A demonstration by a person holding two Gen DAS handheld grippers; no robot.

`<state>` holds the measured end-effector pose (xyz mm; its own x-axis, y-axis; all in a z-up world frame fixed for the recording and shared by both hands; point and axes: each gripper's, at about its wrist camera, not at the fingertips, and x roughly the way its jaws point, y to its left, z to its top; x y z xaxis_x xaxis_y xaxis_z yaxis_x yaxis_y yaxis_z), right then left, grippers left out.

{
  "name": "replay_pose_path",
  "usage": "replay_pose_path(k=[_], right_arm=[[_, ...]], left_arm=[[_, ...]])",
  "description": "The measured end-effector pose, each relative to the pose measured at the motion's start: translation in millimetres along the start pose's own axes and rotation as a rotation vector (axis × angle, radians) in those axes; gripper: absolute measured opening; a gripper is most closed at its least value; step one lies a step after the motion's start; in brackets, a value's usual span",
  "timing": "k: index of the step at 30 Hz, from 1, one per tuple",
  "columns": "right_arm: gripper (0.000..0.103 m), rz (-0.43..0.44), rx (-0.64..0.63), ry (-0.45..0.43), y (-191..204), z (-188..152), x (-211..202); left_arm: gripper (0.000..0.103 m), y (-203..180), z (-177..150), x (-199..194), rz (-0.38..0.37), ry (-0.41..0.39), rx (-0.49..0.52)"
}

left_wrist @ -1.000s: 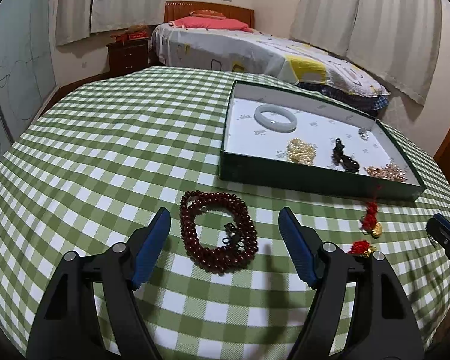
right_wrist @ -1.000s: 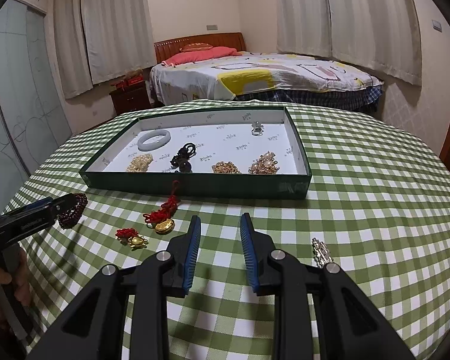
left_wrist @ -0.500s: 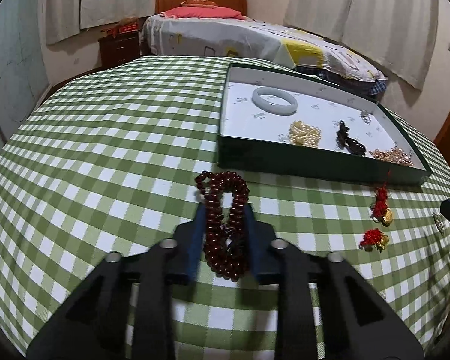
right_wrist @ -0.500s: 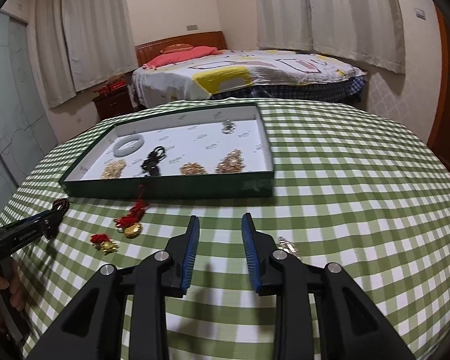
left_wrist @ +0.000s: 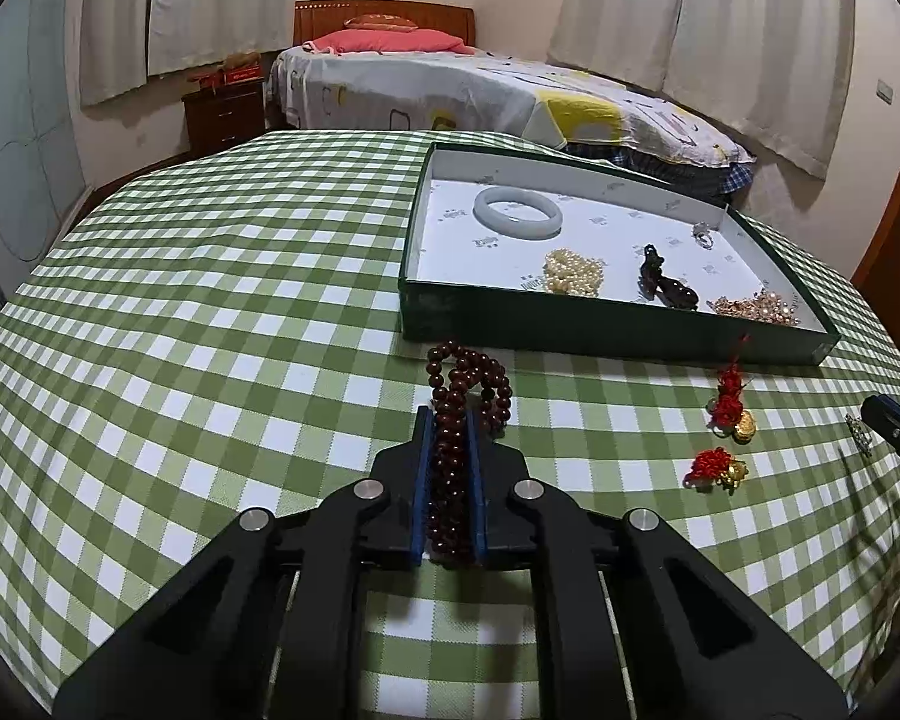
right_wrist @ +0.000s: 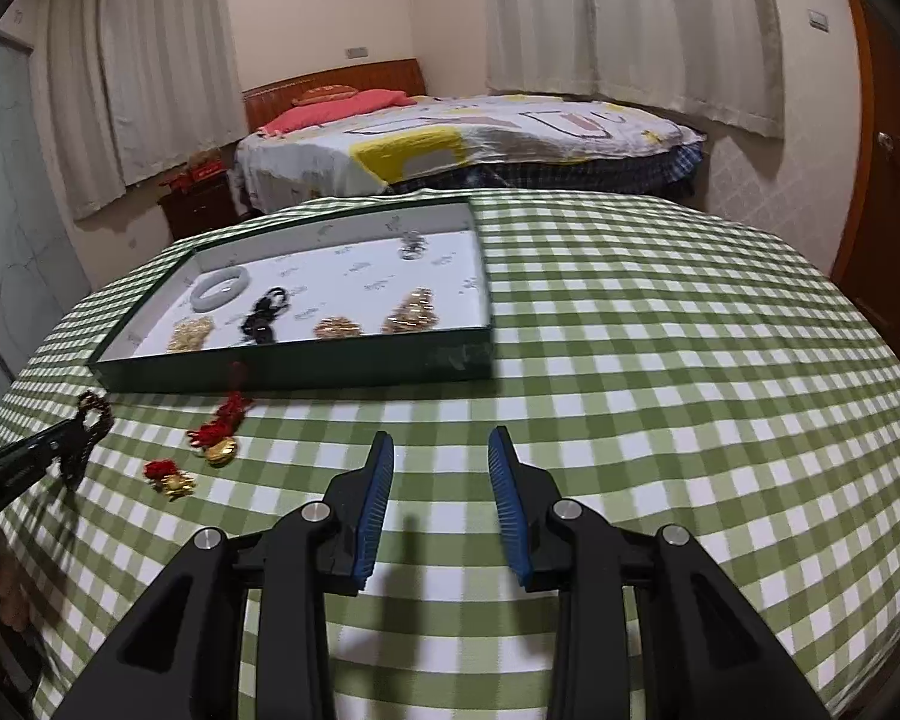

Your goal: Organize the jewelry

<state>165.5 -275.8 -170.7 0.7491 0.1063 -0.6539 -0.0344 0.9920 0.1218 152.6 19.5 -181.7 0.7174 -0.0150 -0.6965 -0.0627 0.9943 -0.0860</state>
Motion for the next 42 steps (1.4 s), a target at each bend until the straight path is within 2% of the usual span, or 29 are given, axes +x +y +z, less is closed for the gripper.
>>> replay_pose_path(k=[10,13,14,15,16,22,23,28,29,31,32,38,40,42], right_arm=[[0.034,-0.05,0.022,0.081,-15.7,-9.6,16.1],[0.033,-0.059,-0.011,0.088,-8.9,-11.2,17.3],[0.028,-0.058,-0.021,0.088,-6.6,-11.7,17.3],[0.02,-0.053,-0.025,0.089,-5.4,-11.9,17.2],[0.017,-0.04,-0.03,0.092,-2.6,-11.7,17.6],[0.016,0.005,-0.058,0.098,10.9,-12.9,17.5],[0.016,0.012,-0.063,0.097,13.0,-13.0,17.1],[0.016,0.031,-0.08,0.088,19.6,-11.5,14.8],[0.016,0.032,-0.081,0.088,19.8,-11.0,15.1],[0.016,0.037,-0.079,0.089,20.6,-11.1,16.0],[0.016,0.039,-0.079,0.09,20.8,-10.9,16.2],[0.016,0.049,-0.081,0.083,23.8,-10.0,15.6],[0.016,0.051,-0.082,0.079,24.7,-9.3,14.9],[0.016,0.053,-0.08,0.074,24.6,-8.6,13.4]], left_arm=[[0.012,-1.1,-1.9,-0.7,0.005,-0.002,-0.001],[0.036,1.6,-0.9,-2.8,0.001,-0.01,-0.029],[0.047,2.4,-0.5,-3.4,0.004,-0.014,-0.036],[0.051,3.1,0.2,-3.8,0.007,-0.017,-0.039],[0.051,3.2,0.8,-3.3,0.006,-0.015,-0.04],[0.051,1.7,1.7,4.1,-0.021,0.023,-0.035],[0.05,0.8,1.9,5.0,-0.026,0.027,-0.031],[0.032,-5.4,0.7,8.8,-0.046,0.042,-0.008],[0.025,-6.3,0.4,9.0,-0.05,0.043,-0.003],[0.019,-7.2,-0.3,10.0,-0.05,0.044,0.007],[0.013,-7.4,-0.5,10.4,-0.053,0.045,0.007],[0.011,-6.9,-0.7,9.1,-0.063,0.036,0.0],[0.006,-6.7,-0.5,6.2,-0.063,0.026,-0.002],[0.006,-7.5,0.9,1.7,-0.062,0.011,0.005]])
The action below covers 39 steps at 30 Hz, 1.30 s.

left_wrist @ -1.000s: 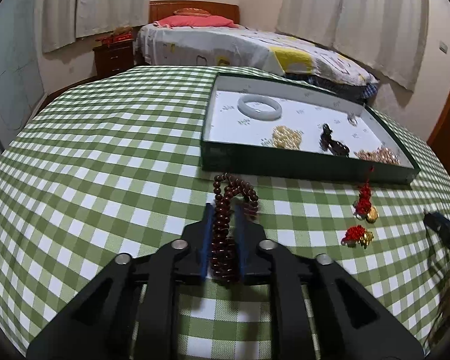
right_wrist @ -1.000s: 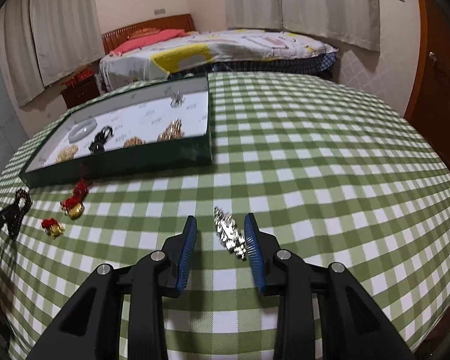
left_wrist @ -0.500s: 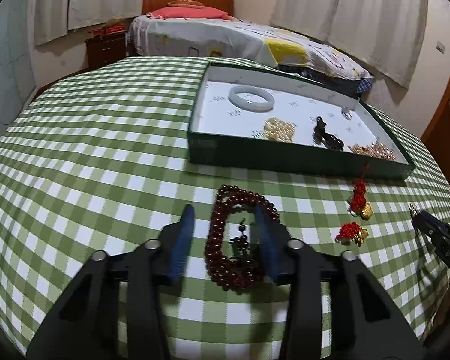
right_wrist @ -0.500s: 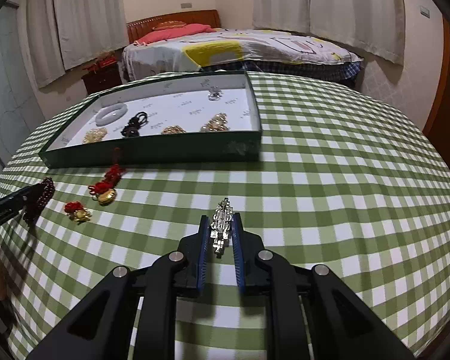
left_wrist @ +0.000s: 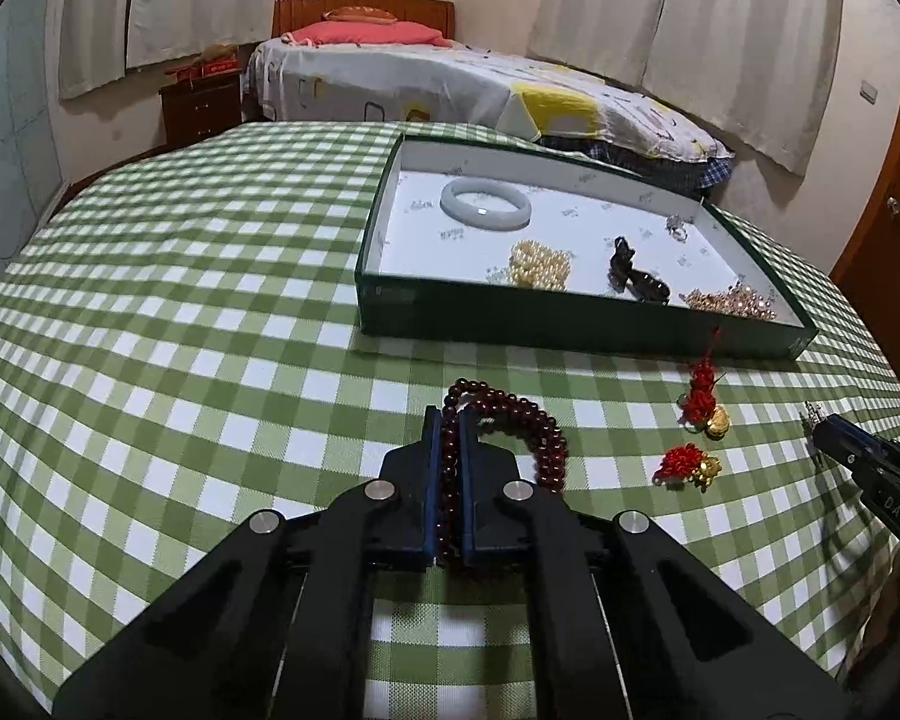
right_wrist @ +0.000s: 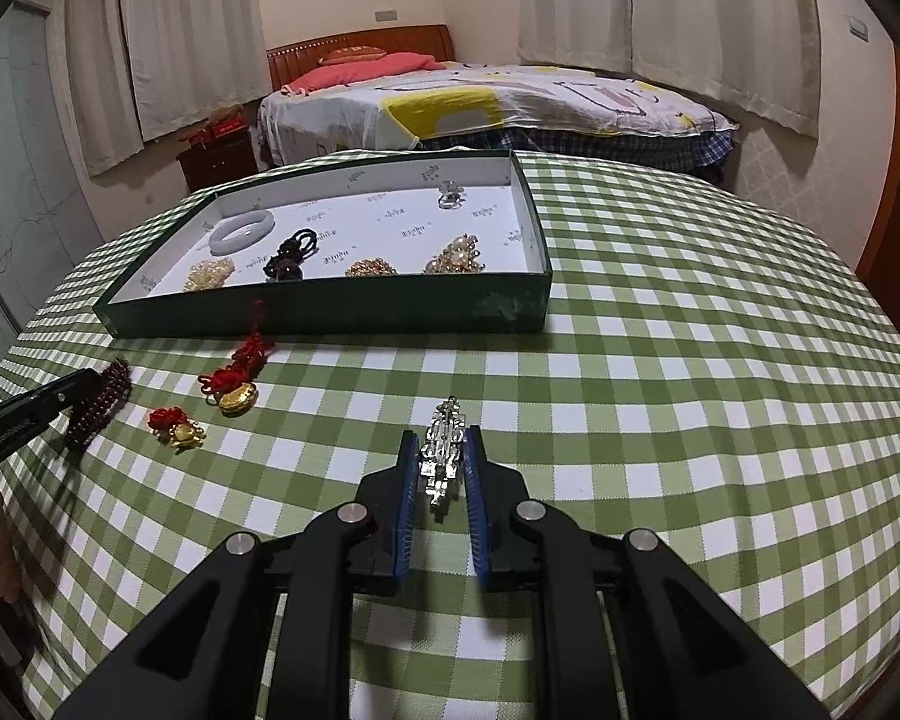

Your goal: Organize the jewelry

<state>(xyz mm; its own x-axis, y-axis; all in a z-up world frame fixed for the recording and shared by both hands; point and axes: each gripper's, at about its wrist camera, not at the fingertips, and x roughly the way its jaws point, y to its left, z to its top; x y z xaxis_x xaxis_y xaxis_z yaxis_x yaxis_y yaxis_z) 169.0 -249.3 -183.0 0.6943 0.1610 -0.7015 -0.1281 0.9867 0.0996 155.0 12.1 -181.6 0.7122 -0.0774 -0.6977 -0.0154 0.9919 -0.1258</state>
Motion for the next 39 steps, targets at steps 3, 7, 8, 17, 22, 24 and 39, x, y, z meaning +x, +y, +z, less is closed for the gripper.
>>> replay_pose_path(k=[3,7,8,17,22,24,39], right_arm=[[0.016,0.001,0.0,-0.007,0.1,1.0,-2.0],[0.016,0.002,-0.001,-0.009,0.2,1.1,-2.3],[0.016,0.002,-0.001,-0.011,0.4,1.0,-2.9],[0.016,0.009,-0.005,-0.01,2.3,1.2,-3.4],[0.016,0.009,-0.004,-0.008,2.6,0.8,-3.3],[0.016,0.011,-0.003,-0.006,2.6,0.4,-3.3],[0.016,0.018,0.0,-0.001,3.4,-1.4,-1.5]], left_arm=[[0.006,-0.2,0.4,-3.6,0.001,-0.011,0.004],[0.006,-0.5,0.5,-4.4,0.001,-0.013,0.005],[0.006,-0.7,1.0,-5.4,0.0,-0.016,0.008],[0.006,-2.1,-0.2,0.7,-0.012,0.025,0.011],[0.048,-0.8,1.0,-6.2,-0.009,0.002,-0.02],[0.051,-3.6,2.1,-11.1,-0.011,-0.017,-0.011],[0.055,-20.5,-7.8,6.2,-0.009,0.054,0.06]])
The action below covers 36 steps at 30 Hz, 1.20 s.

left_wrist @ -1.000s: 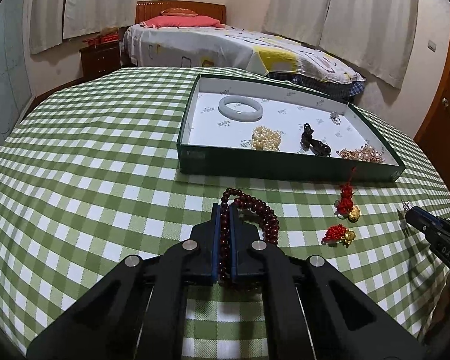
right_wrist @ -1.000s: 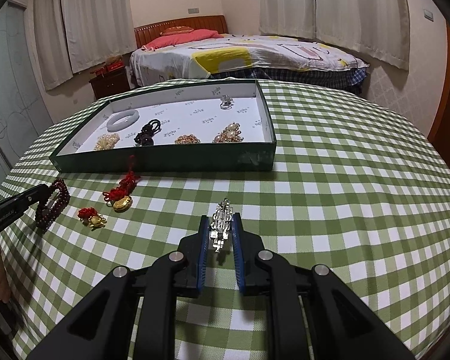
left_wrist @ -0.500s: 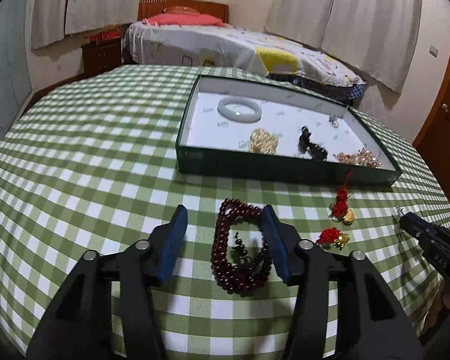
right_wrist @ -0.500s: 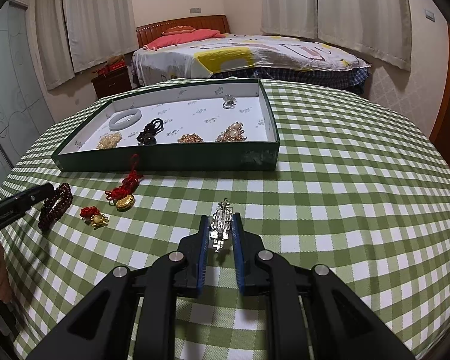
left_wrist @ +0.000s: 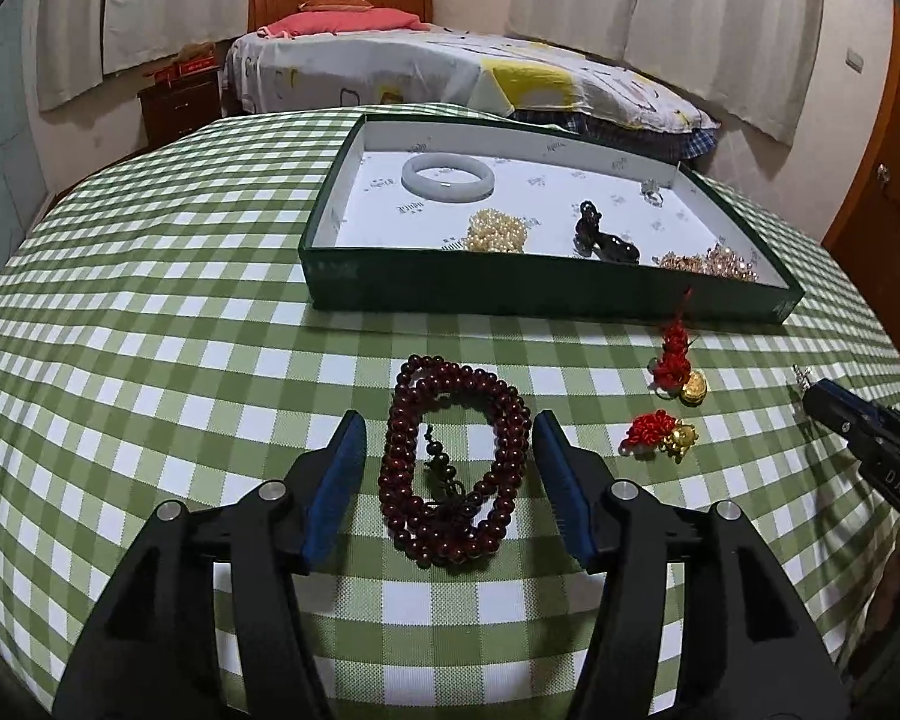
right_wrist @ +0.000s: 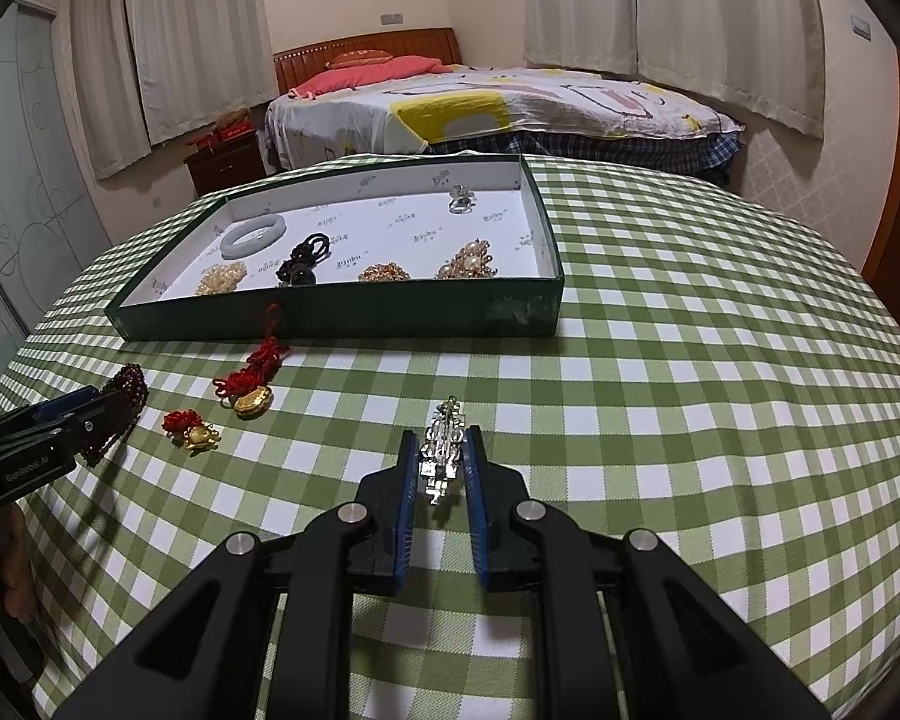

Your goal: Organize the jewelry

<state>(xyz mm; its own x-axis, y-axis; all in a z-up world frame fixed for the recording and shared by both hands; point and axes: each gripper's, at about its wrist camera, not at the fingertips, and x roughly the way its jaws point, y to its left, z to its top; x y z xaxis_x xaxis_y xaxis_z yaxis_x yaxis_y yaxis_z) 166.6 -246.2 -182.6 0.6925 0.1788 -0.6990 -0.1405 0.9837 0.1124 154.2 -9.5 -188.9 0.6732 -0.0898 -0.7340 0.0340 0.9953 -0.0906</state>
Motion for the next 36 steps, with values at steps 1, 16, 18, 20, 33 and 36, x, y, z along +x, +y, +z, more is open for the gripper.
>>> replay_pose_path(k=[1,16,18,20,33,36], right_arm=[[0.016,0.001,0.001,0.001,0.1,-0.2,0.2],[0.016,0.007,0.0,-0.011,1.3,0.0,-2.8],[0.016,0.008,0.0,-0.015,1.5,0.7,-4.1],[0.016,0.01,0.001,-0.019,1.6,1.7,-5.3],[0.016,0.023,0.004,-0.062,4.0,13.8,-17.8],[0.016,0.029,-0.001,-0.086,7.2,21.9,-23.1]], left_arm=[[0.052,-1.1,-0.1,0.5,0.006,0.0,0.008],[0.011,3.1,-1.2,-6.2,0.004,-0.041,0.005],[0.01,2.6,0.6,-11.0,0.007,-0.057,0.006],[0.01,1.8,2.3,-14.4,0.005,-0.068,0.008],[0.01,-3.5,20.3,-39.0,-0.014,-0.148,0.006],[0.01,-5.3,31.3,-47.0,-0.023,-0.18,0.005]])
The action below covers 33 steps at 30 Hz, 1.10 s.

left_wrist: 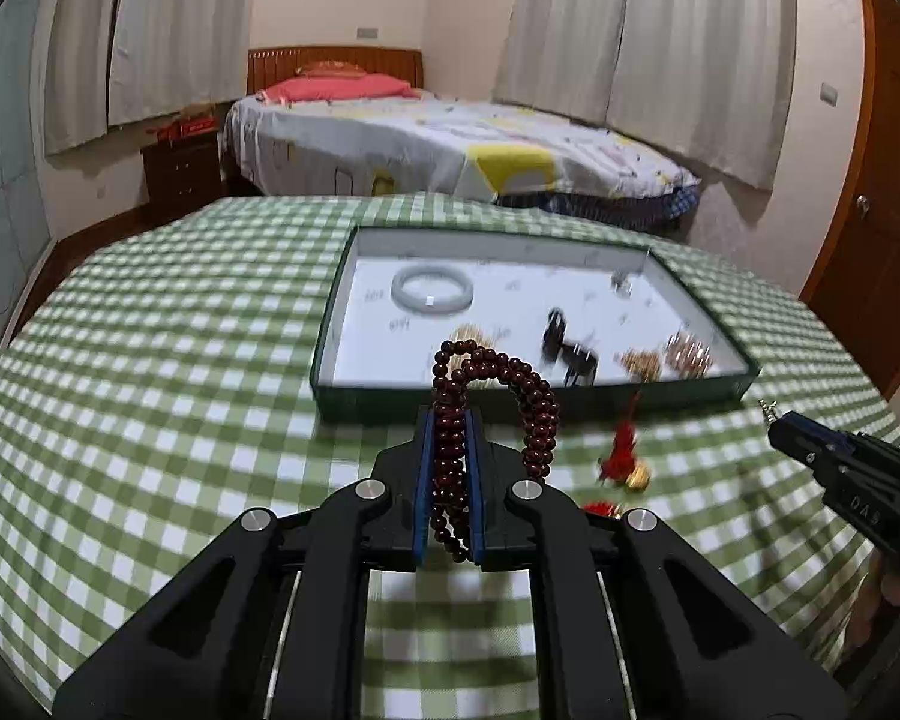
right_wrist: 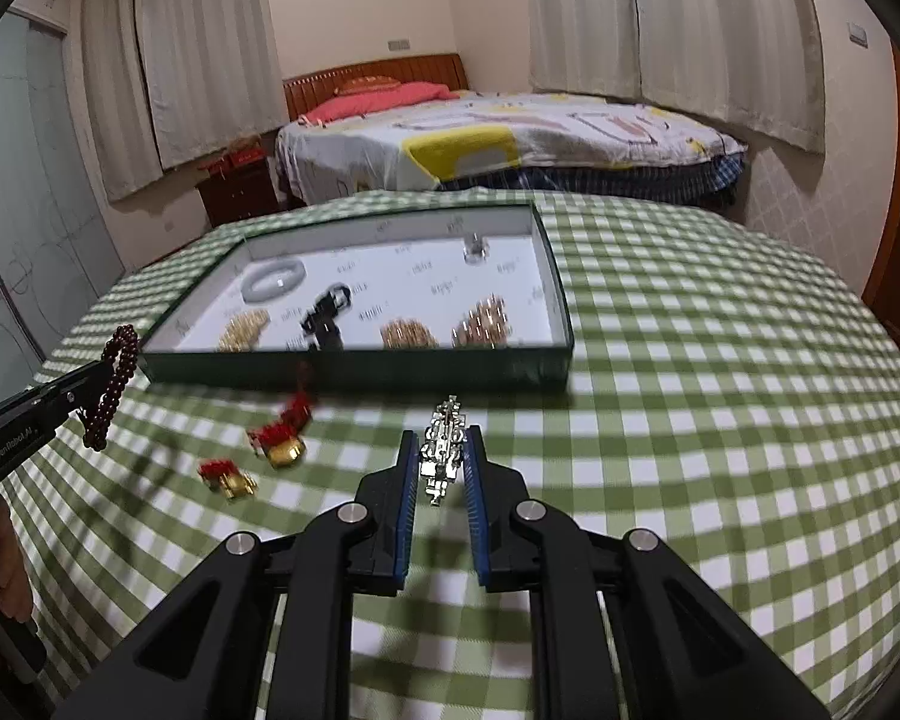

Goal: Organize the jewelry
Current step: 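Carry the bead bracelet and silver brooch into the box and open both tools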

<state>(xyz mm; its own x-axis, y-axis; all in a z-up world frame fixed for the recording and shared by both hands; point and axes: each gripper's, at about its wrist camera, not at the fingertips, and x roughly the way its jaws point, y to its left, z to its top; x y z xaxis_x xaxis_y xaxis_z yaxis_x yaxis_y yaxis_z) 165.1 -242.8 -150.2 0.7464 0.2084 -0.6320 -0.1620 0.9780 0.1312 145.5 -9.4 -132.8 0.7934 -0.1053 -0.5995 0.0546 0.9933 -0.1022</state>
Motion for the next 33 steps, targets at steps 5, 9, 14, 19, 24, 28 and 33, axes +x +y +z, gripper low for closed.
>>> replay_pose_path(k=[5,9,14,19,24,28,33], right_arm=[[0.016,0.012,-0.011,-0.053,5.3,23.5,-4.2],[0.016,0.027,-0.019,-0.099,8.0,46.5,-2.9],[0.016,0.033,-0.033,-0.133,10.7,69.3,8.6],[0.016,0.034,-0.033,-0.151,9.8,88.1,30.0],[0.016,0.035,-0.024,-0.131,7.9,94.3,57.2],[0.016,0.039,-0.018,-0.074,8.3,89.1,86.6],[0.016,0.038,-0.006,-0.002,4.9,82.4,109.9]], left_arm=[[0.01,-3.8,25.4,-1.9,-0.011,-0.055,-0.005],[0.01,-5.4,44.4,3.9,-0.019,-0.088,-0.014],[0.01,-7.0,64.2,20.8,-0.014,-0.12,-0.02],[0.01,-3.6,79.8,47.7,-0.005,-0.113,-0.024],[0.01,1.9,84.0,74.1,0.011,-0.091,-0.028],[0.01,6.1,78.9,96.7,0.011,-0.043,-0.036],[0.01,7.9,66.7,116.4,0.026,0.018,-0.028]])
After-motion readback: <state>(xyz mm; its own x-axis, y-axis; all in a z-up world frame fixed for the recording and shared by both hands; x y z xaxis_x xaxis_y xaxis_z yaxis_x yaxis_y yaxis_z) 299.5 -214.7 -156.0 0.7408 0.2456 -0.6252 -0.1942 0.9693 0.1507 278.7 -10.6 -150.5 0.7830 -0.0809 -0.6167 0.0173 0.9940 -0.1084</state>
